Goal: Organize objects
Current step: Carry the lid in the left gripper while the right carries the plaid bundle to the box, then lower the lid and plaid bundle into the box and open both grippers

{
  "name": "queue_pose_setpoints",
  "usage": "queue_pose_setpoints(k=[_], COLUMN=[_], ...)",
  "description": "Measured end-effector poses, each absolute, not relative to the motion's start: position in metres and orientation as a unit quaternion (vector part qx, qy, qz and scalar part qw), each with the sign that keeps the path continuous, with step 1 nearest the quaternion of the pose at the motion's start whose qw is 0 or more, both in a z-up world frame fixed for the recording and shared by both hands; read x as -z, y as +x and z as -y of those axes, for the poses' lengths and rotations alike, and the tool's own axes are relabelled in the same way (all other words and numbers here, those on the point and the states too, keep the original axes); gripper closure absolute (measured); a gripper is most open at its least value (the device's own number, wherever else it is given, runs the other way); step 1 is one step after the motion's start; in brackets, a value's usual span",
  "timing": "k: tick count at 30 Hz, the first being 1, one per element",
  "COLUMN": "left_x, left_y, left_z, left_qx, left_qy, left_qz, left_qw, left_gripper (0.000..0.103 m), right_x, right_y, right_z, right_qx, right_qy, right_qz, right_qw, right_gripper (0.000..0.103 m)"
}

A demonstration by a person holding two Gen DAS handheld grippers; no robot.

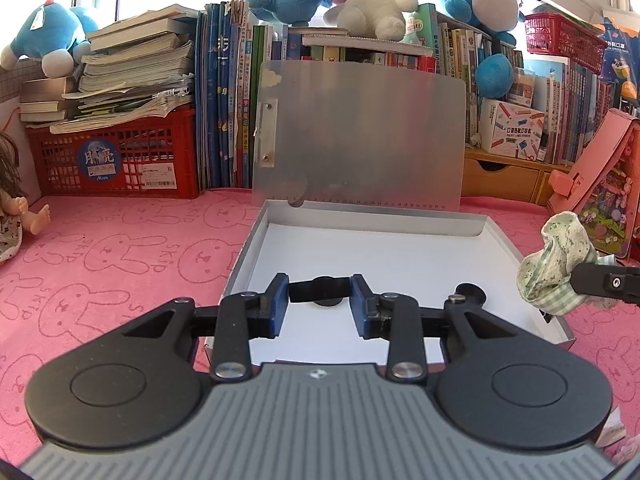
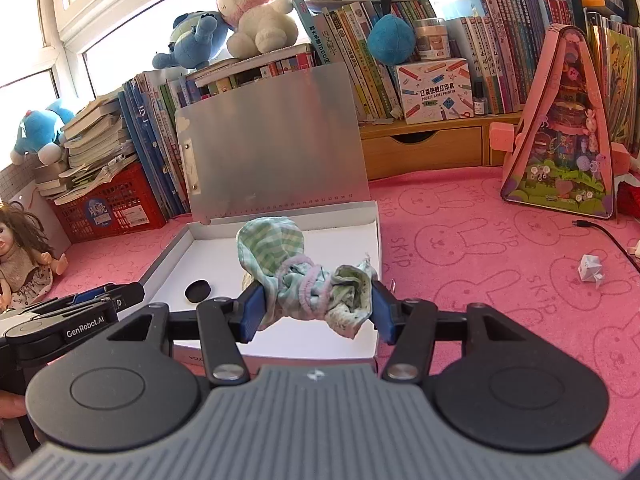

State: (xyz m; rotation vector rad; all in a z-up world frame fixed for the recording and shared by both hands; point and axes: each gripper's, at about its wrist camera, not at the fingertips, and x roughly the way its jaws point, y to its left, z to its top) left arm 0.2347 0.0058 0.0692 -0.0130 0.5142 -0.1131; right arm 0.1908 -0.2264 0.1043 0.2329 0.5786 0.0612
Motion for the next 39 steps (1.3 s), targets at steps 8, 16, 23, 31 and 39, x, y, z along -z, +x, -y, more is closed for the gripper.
queue_pose_setpoints(k=[8,16,23,31,39], left_x=[-0.051,-0.041,-0.037,-0.029,-0.025], left_y=[0.257,0.275,0.284,0.289,0.292], left_z=[0.001,0.002,0.006,0.007,0.008], left_qx=[0.053,0.049,0.051,0.050,0.047], left_qy=[-0.001,0.006,0.015,0.021,0.030], left_qz=[-0.279,-0.298,-0.312,-0.332,-0.344], left_qw=[0.959,0.953,0.949,0.942,0.937], left_gripper=[0.065,0.065,0.065,0.065,0.065], right_x=[-0.085,-0.071,-0.064,-0.053,-0.049], right_y=[0.219,0.233,0.241,0.245,0.245], right_z=[0.216,0.212,0.206,0.201,0.202], right_qx=[-0.031,-0.037,-0.038,-0.035,-0.037], right_qy=[0.116,0.118,0.110,0.105,0.108], right_qz=[-0.312,-0.330,-0.337,-0.349,-0.351], right_qw=[0.942,0.936,0.934,0.930,0.930], right_gripper=[0.045,0.044,0.044,0.044,0.042])
